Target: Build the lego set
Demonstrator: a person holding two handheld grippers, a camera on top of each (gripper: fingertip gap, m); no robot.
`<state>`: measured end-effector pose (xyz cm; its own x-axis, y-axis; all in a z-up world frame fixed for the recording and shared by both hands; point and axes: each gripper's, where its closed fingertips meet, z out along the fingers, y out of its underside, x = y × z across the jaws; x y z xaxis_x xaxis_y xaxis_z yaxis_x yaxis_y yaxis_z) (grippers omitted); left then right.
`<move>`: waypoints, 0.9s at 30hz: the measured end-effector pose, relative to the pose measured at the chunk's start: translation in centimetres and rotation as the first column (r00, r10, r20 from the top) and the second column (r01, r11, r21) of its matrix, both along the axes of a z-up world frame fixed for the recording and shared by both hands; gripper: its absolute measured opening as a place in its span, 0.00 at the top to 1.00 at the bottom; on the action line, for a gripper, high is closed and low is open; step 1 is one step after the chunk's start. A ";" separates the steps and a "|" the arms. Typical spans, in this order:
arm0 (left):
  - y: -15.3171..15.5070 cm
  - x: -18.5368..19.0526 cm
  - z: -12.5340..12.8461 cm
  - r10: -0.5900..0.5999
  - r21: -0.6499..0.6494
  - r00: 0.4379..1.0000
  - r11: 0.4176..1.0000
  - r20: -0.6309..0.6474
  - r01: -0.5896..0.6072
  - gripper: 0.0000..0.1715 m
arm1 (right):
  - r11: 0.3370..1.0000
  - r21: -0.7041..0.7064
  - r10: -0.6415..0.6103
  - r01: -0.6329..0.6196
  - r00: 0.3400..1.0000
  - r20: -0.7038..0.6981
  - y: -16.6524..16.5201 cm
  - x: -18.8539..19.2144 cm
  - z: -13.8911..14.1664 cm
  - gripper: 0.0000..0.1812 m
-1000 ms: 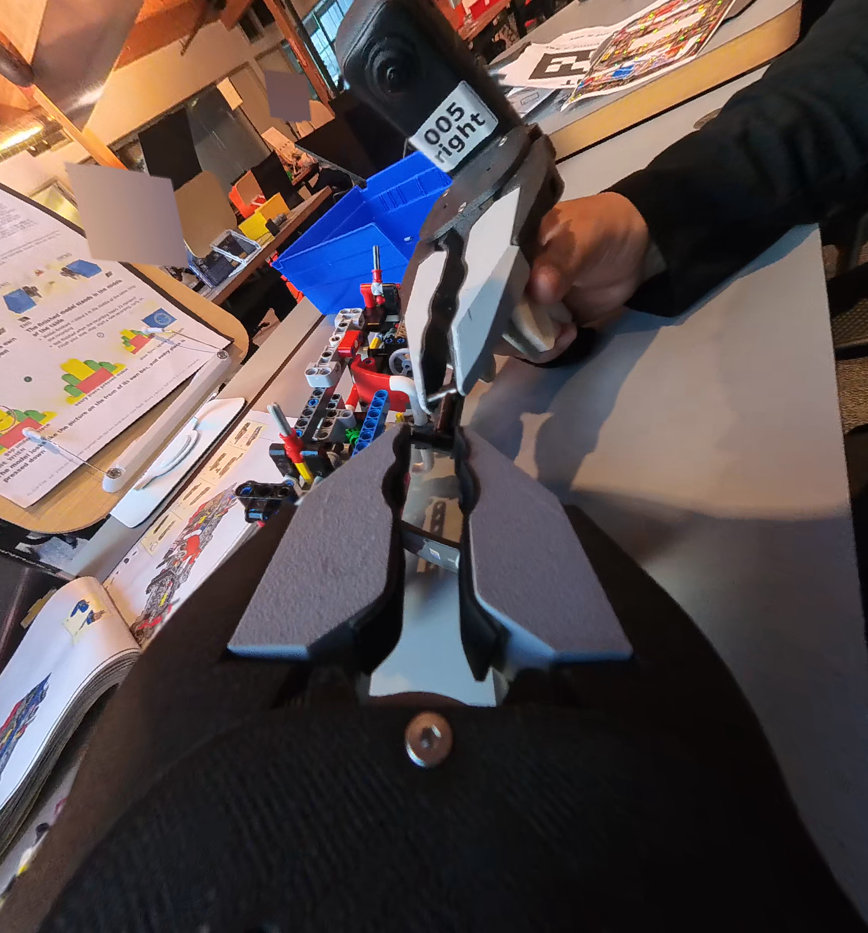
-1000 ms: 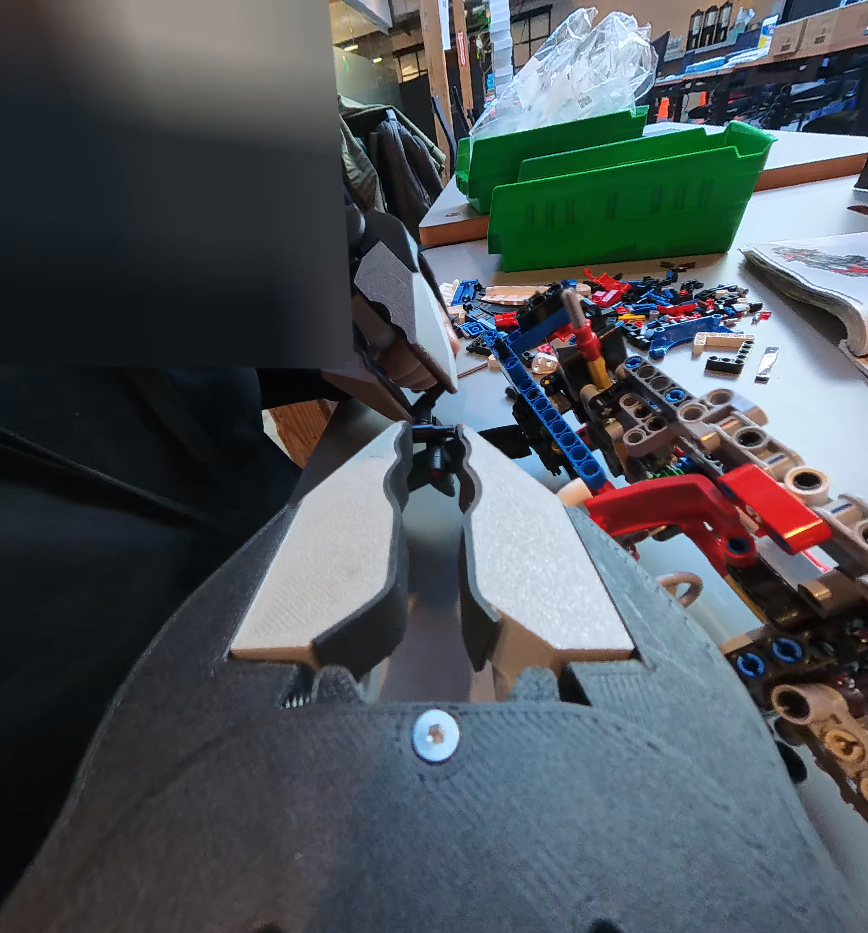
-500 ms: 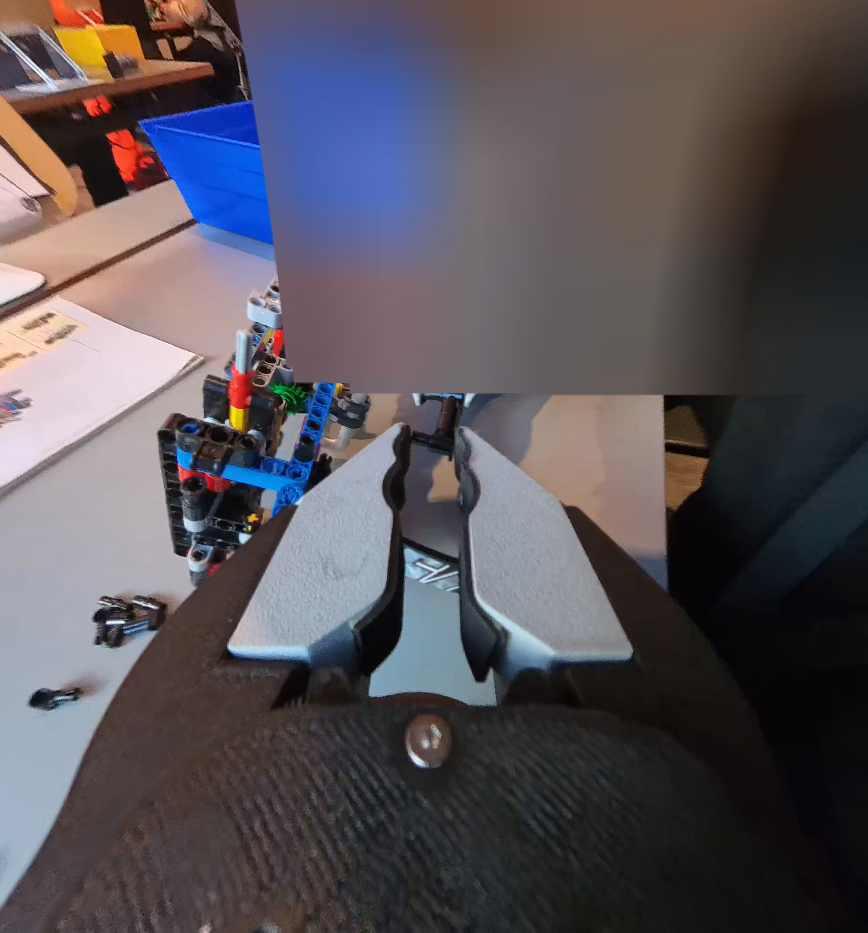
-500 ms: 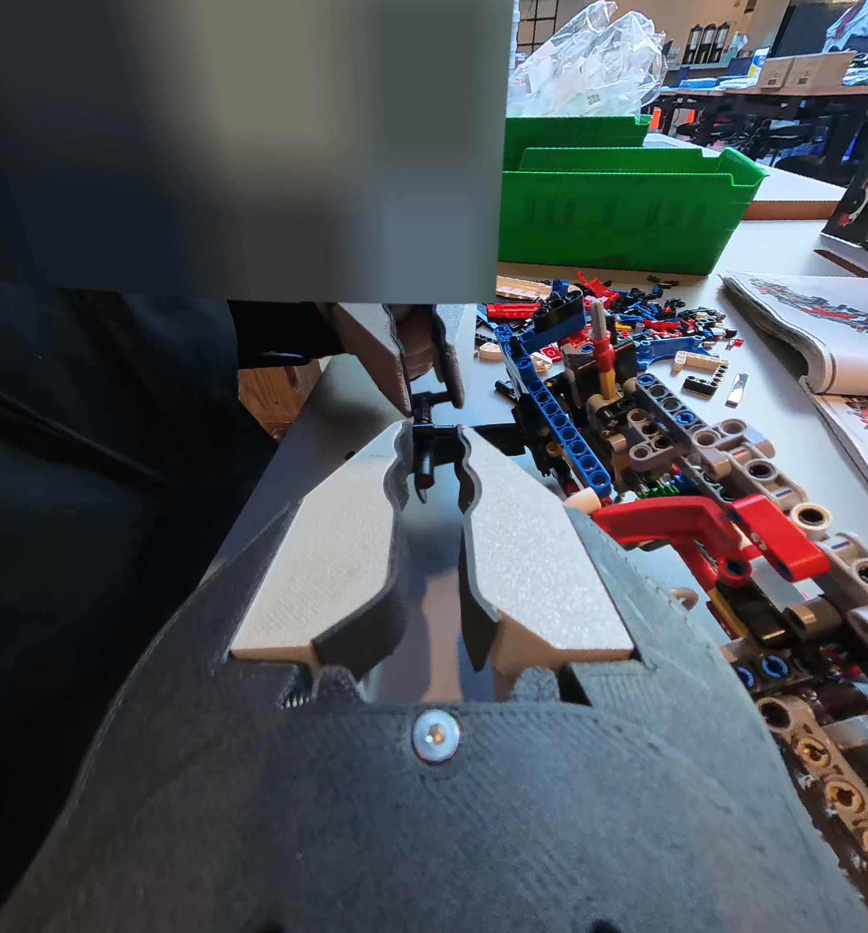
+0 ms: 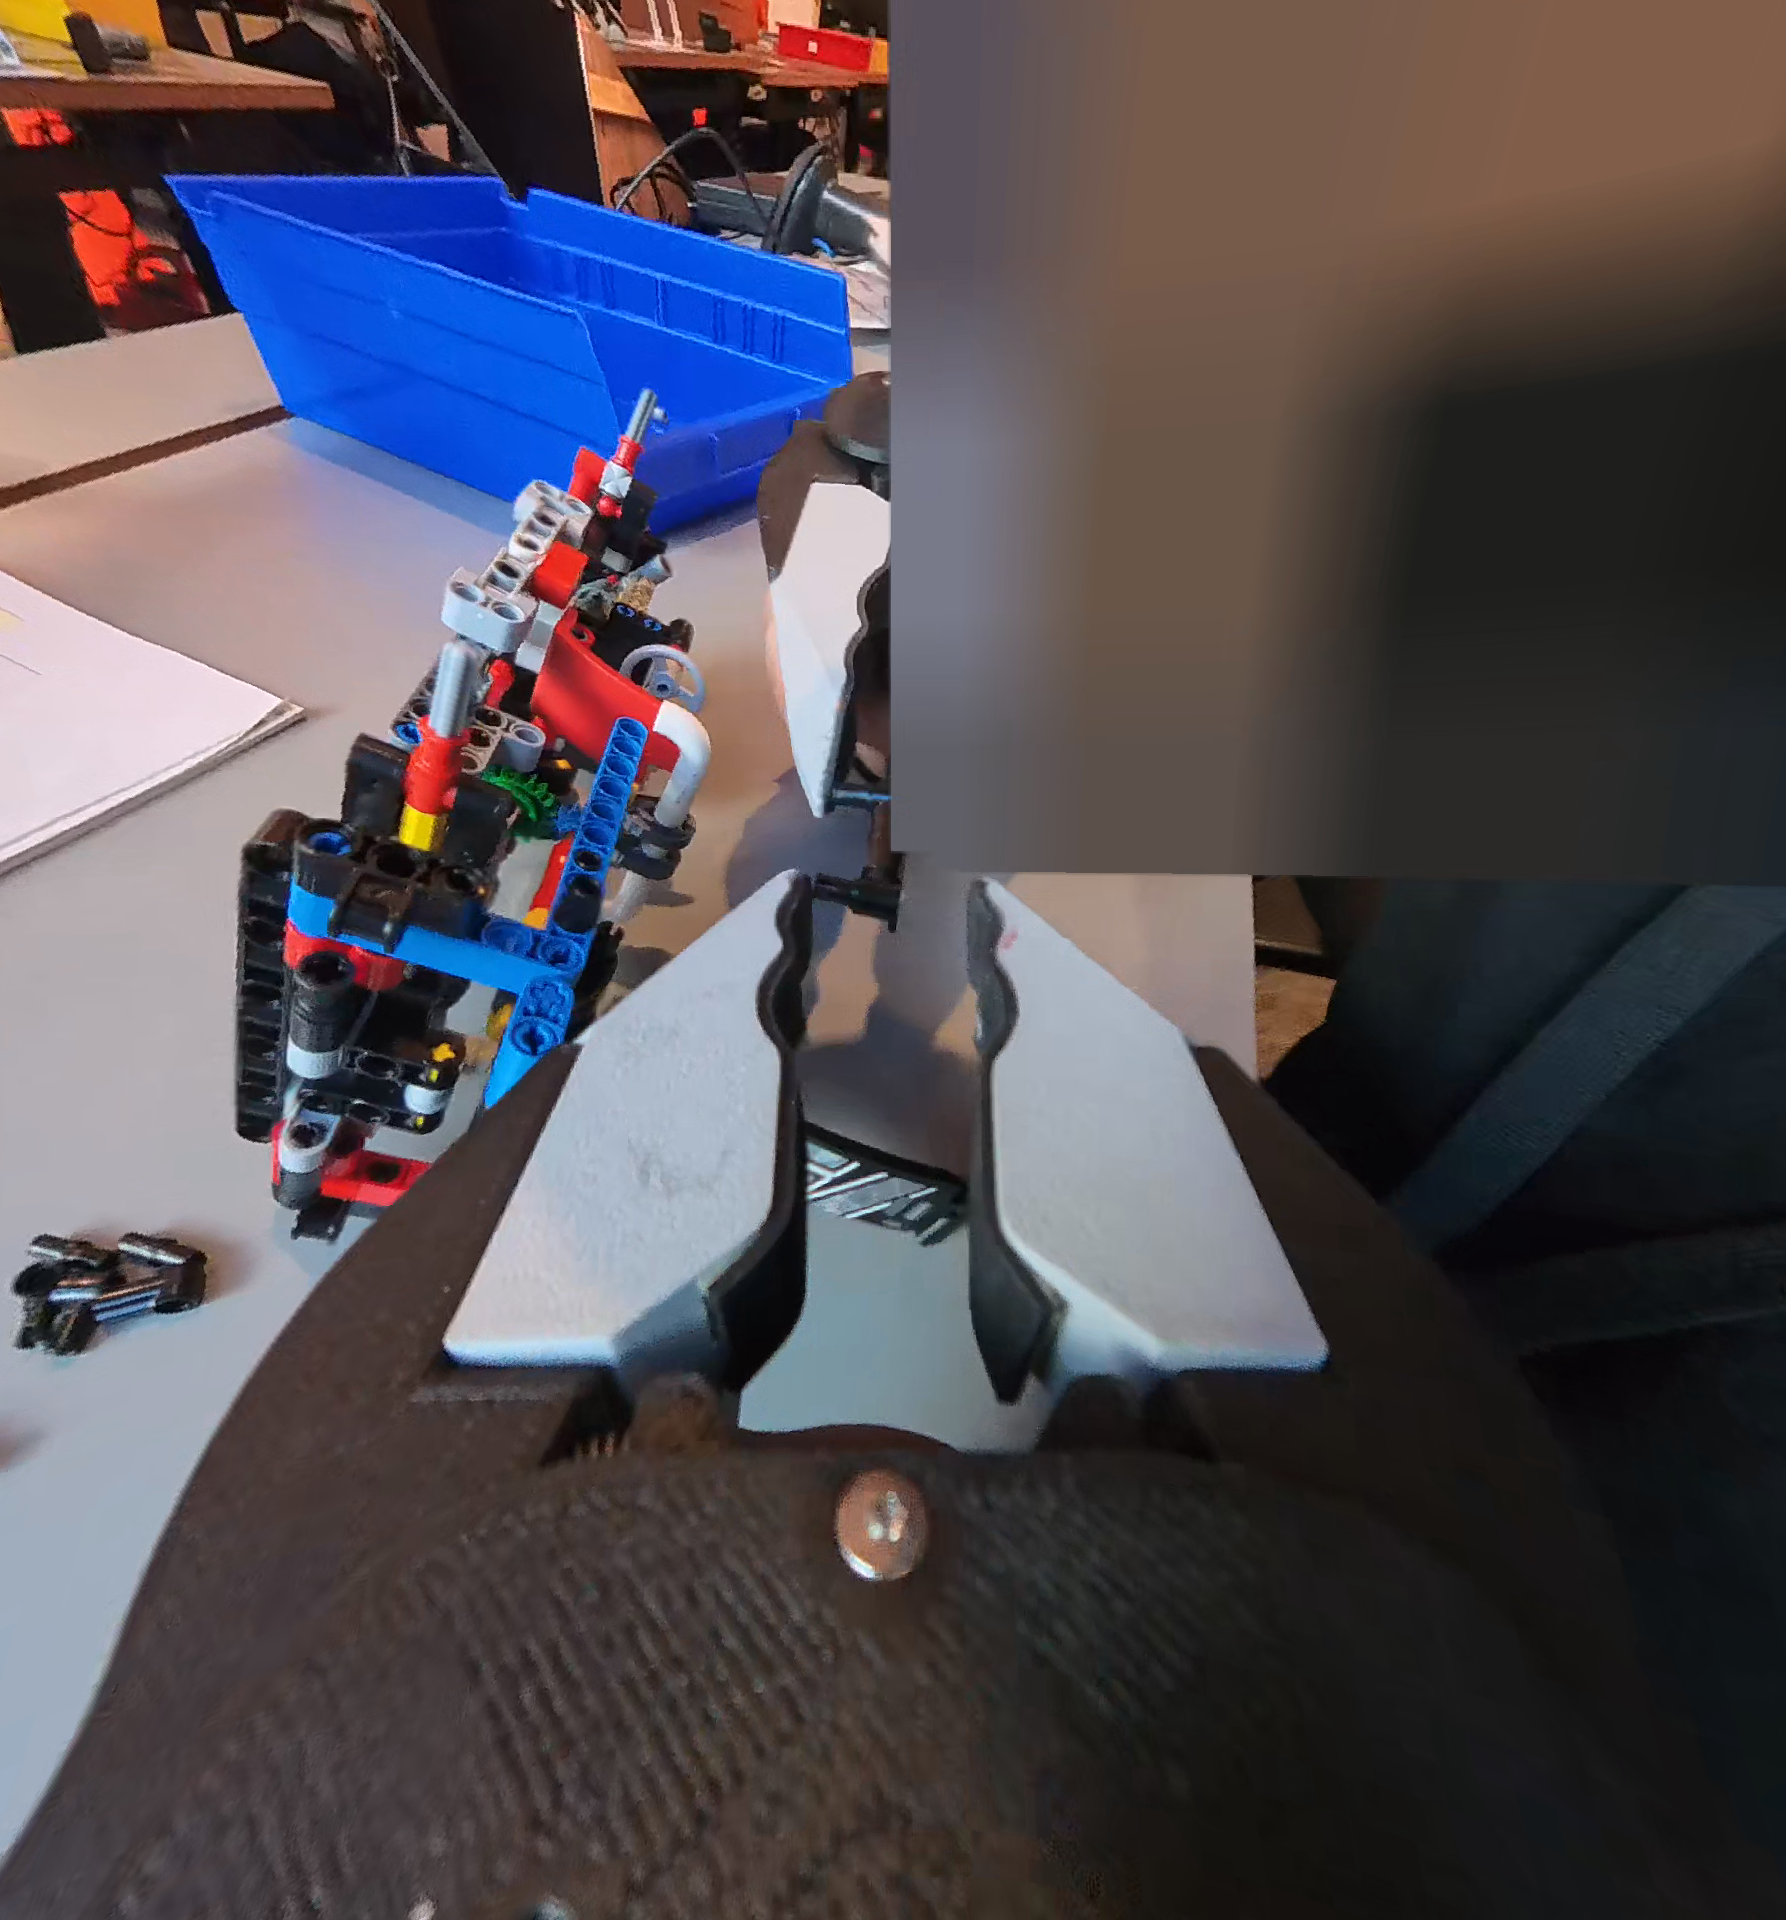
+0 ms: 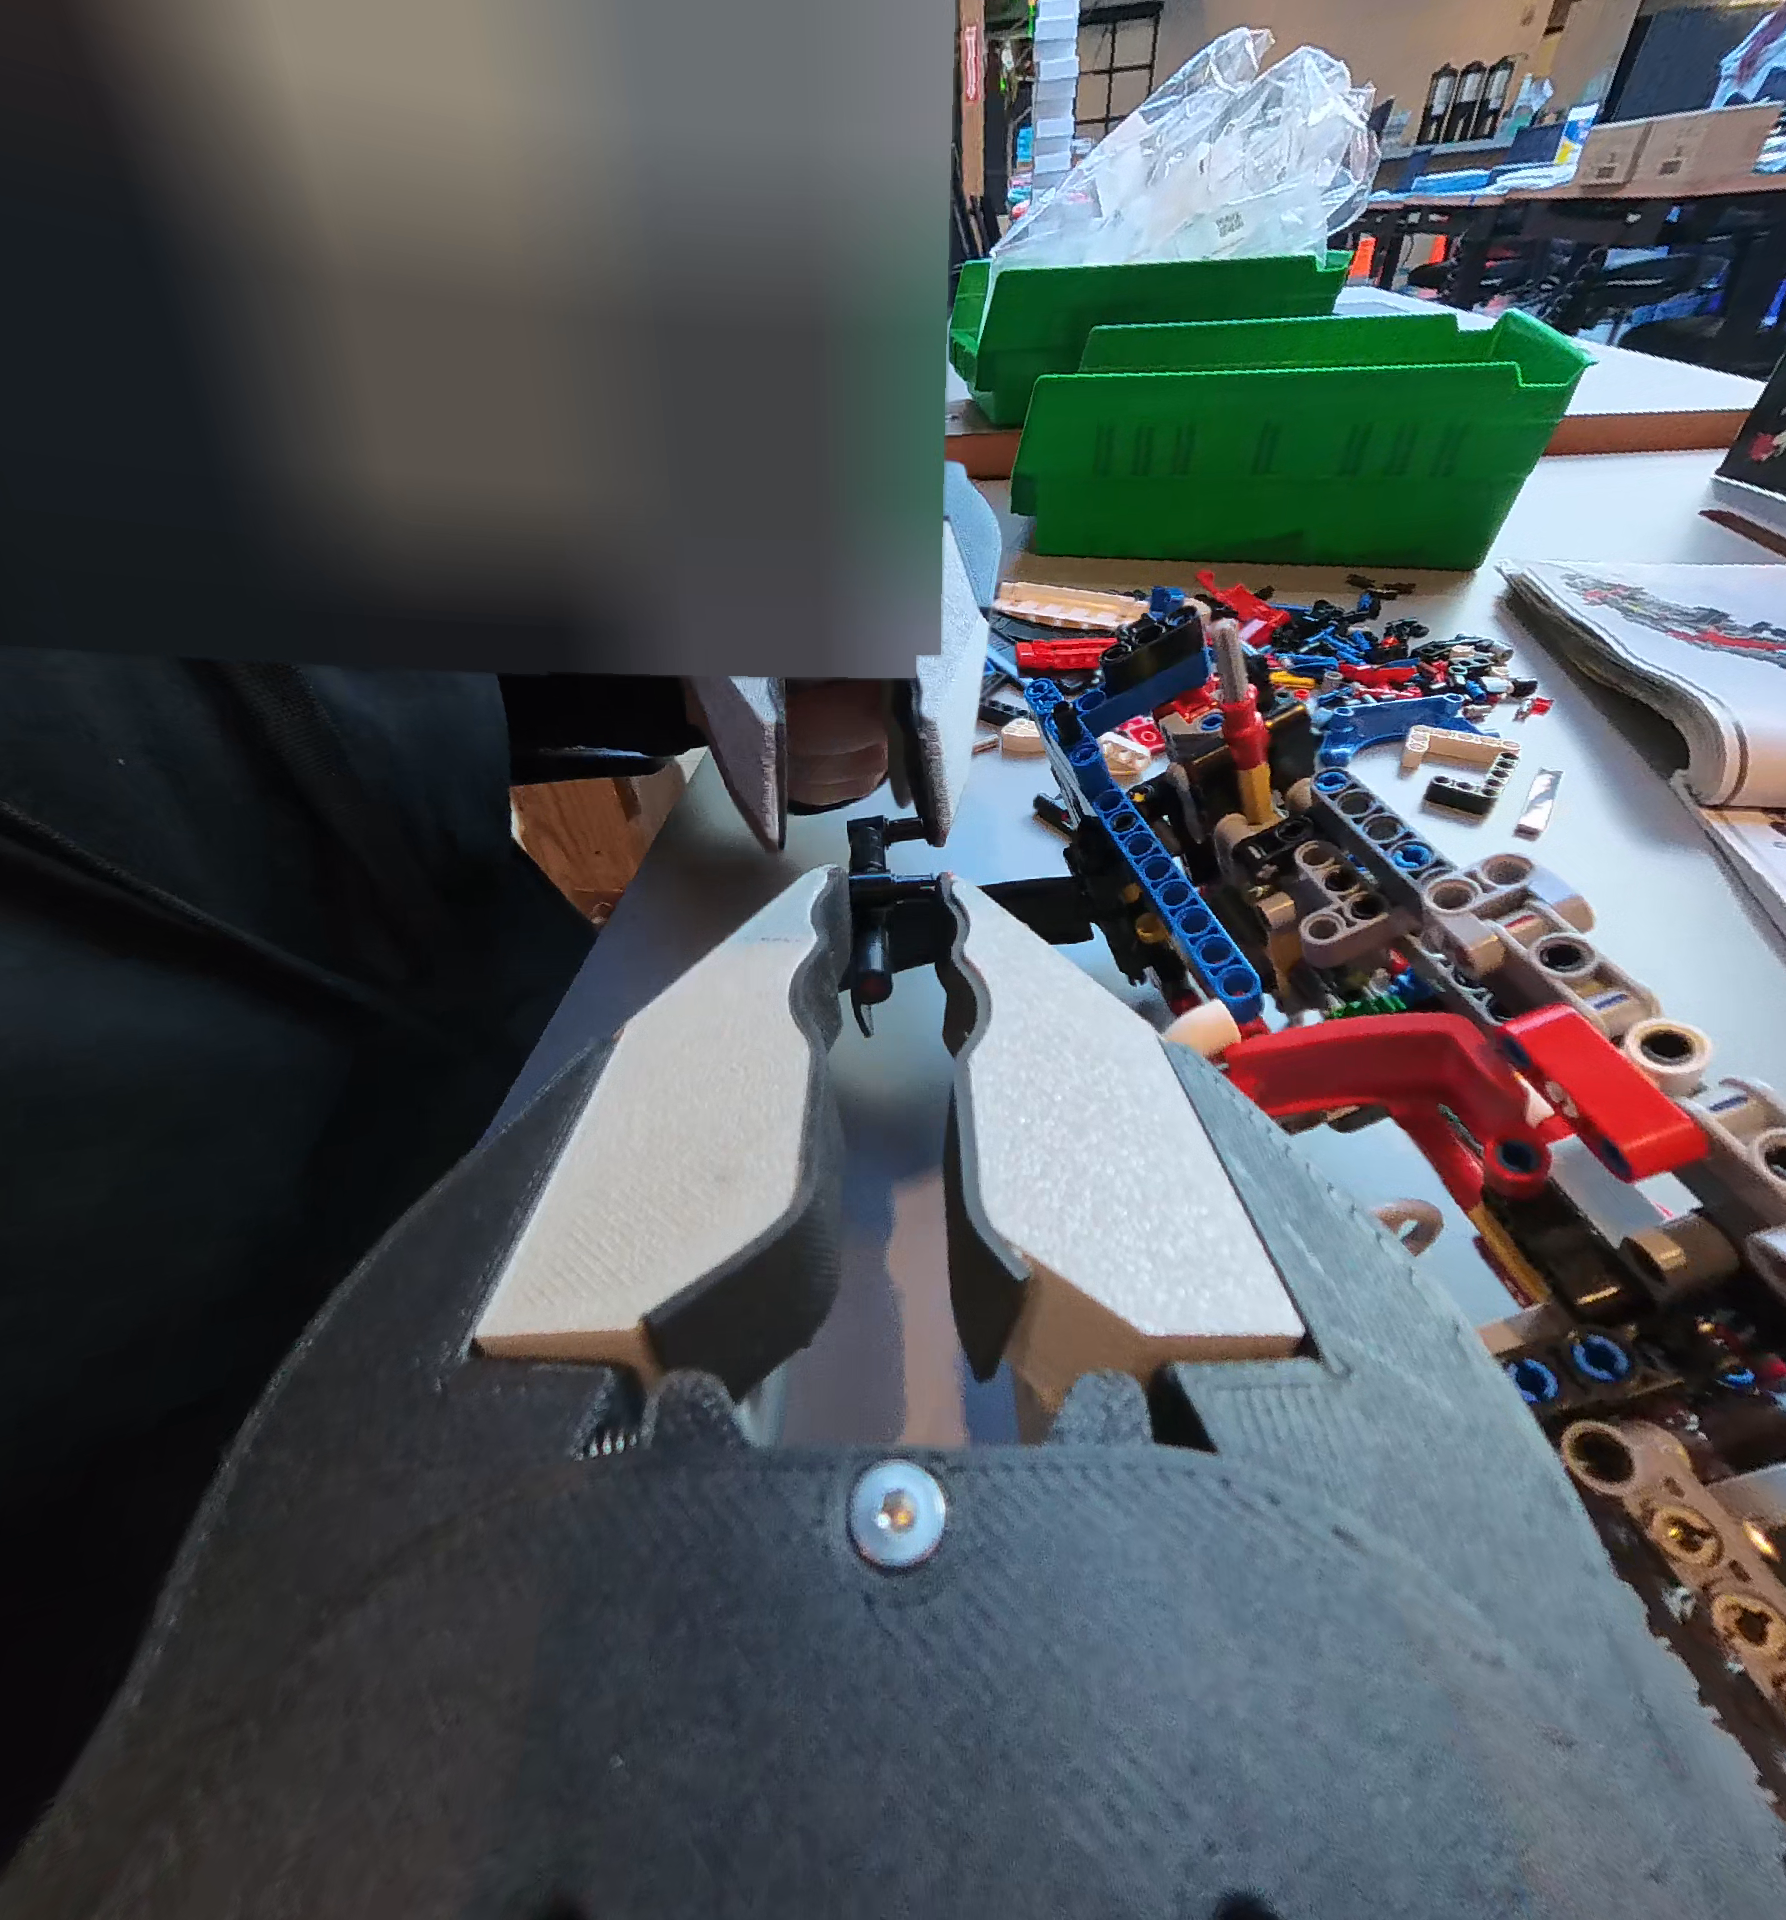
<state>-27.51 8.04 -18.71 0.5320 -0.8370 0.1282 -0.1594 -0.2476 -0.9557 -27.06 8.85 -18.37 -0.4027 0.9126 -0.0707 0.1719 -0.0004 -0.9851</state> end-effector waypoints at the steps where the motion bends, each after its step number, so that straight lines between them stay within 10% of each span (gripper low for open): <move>1: 0.0 0.0 -0.1 0.004 0.014 1.000 1.000 -0.014 -0.004 0.85 | 1.000 -0.007 0.004 -0.004 1.000 -0.001 0.0 0.0 0.0 0.93; 20: 0.6 -0.3 -0.4 0.009 -0.020 1.000 1.000 0.010 -0.009 0.92 | 0.999 -0.032 0.008 -0.007 1.000 0.005 0.1 -0.2 0.1 0.93; 27: 1.8 -1.2 -0.1 0.080 -0.182 0.989 0.982 0.123 -0.056 0.92 | 0.922 0.360 -0.134 0.145 0.989 -0.053 0.9 -0.1 0.0 0.82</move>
<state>-28.69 9.83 -18.77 0.5560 -0.7570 0.3433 -0.0139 -0.4214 -0.9068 -27.16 9.78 -18.39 -0.2665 0.9210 0.2842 0.1695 0.3350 -0.9268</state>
